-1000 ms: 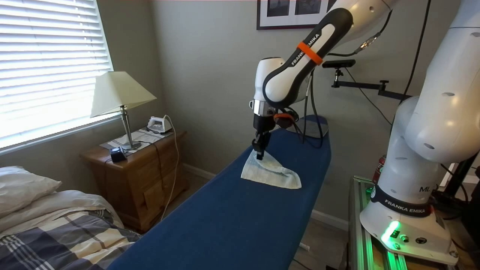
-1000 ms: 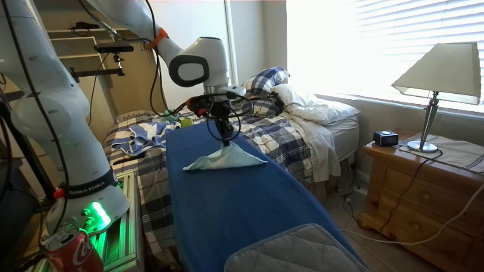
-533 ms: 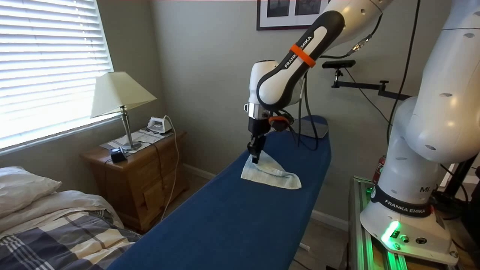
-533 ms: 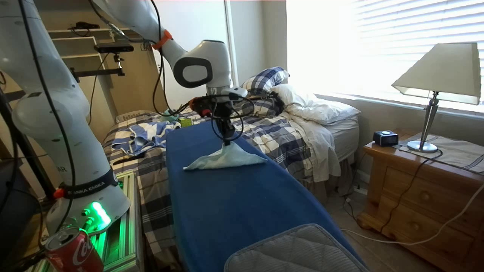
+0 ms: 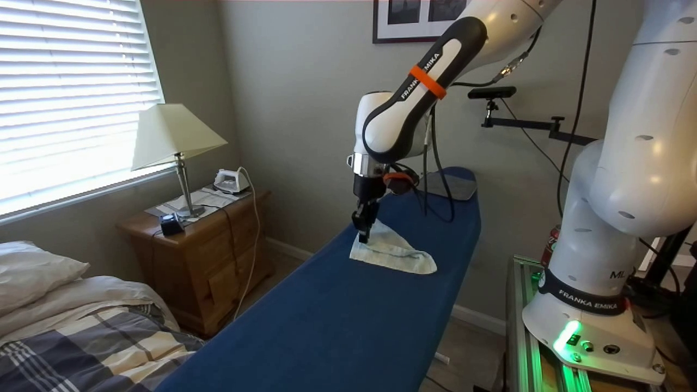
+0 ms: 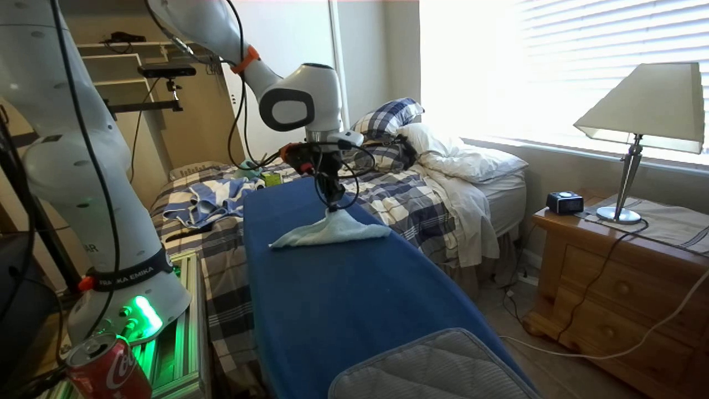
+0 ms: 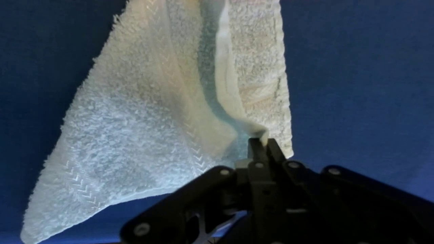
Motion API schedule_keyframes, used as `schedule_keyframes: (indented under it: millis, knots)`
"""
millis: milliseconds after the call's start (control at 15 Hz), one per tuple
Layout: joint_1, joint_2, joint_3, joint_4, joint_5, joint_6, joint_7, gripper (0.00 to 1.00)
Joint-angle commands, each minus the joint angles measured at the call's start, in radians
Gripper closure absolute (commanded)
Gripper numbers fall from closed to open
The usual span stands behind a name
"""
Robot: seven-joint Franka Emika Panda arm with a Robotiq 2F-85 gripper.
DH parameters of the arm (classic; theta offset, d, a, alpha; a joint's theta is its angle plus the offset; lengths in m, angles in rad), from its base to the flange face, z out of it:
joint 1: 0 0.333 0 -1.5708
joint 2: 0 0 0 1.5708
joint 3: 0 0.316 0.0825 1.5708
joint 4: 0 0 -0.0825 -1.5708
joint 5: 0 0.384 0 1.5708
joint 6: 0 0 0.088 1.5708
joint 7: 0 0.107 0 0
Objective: Put the orange object on the towel then fold the towel into a triangle.
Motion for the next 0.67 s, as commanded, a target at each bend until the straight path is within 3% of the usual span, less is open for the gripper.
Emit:
schedule_keyframes:
  millis: [0, 600]
  knots:
    - [0.004, 0.029, 0.013, 0.025, 0.054, -0.002, -0.04, 0.96]
    - [0.002, 0.053, 0.033, 0.041, 0.071, 0.014, -0.044, 0.96]
